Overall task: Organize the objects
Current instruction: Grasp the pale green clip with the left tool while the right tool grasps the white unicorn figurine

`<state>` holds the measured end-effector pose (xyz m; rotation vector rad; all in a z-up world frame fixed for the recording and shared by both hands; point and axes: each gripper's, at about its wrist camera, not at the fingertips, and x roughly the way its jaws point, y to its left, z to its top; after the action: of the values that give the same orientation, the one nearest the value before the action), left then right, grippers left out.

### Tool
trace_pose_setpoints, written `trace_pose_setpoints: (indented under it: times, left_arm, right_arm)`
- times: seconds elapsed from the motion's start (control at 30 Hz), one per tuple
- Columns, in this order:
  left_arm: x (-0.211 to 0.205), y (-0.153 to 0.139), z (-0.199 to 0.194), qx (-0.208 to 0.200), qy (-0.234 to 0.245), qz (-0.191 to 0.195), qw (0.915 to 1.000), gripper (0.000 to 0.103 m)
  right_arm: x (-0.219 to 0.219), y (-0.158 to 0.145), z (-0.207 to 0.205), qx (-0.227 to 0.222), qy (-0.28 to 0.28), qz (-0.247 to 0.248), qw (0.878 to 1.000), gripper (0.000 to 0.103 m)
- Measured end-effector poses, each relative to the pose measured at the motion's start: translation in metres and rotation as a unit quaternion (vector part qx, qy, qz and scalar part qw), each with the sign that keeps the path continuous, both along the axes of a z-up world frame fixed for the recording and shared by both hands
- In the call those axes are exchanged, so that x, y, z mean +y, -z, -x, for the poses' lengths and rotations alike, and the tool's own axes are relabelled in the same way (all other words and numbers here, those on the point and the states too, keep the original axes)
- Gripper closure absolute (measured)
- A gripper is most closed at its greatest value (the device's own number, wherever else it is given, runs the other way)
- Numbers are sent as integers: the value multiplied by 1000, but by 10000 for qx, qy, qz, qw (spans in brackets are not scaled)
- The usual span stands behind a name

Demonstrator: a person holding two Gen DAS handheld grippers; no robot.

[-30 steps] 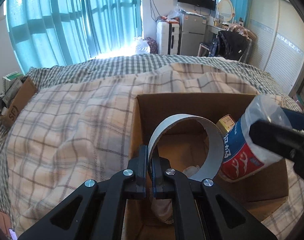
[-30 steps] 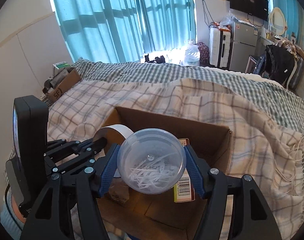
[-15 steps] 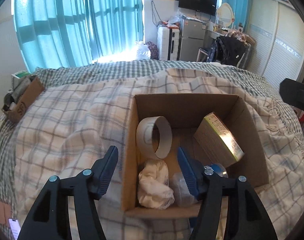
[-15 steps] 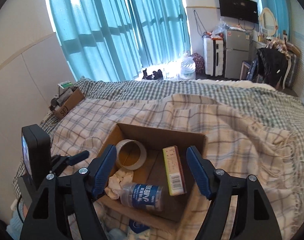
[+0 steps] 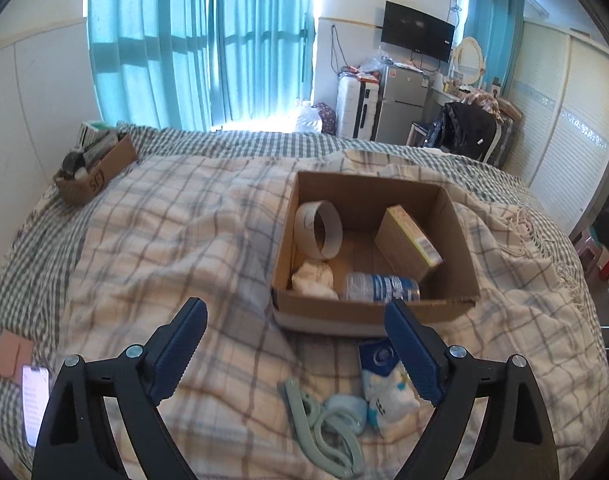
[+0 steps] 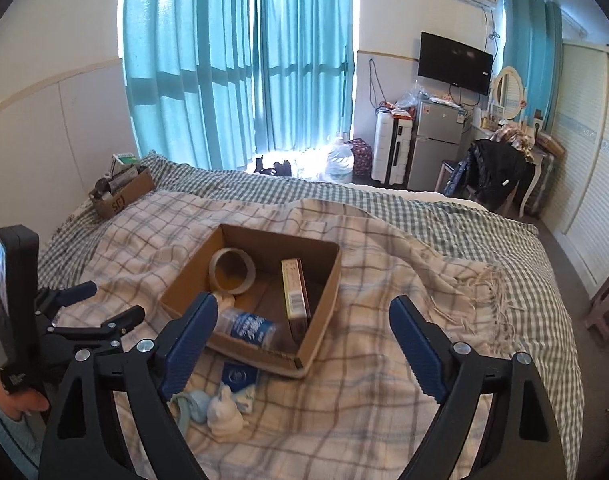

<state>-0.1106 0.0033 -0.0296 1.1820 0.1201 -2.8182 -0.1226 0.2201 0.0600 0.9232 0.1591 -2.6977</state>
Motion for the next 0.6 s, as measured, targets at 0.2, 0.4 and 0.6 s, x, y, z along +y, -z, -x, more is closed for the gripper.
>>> trace_pose_setpoints:
  times: [0.2,0.4,0.6]
  left_arm:
    - [13,48,-20,-320,-158,8,9994,10]
    - [31,105,-33,-801,-208,-53,9966,10]
    - [46,139,-37,-1207,57,309,9922,10]
  right_arm:
    - [-1,63,-18,-220,118,-155,9996,13]
    - [-2,122,-12,-579,157,-303,9977,13]
    - [6,154,-5,-963,115,-126,9952,13]
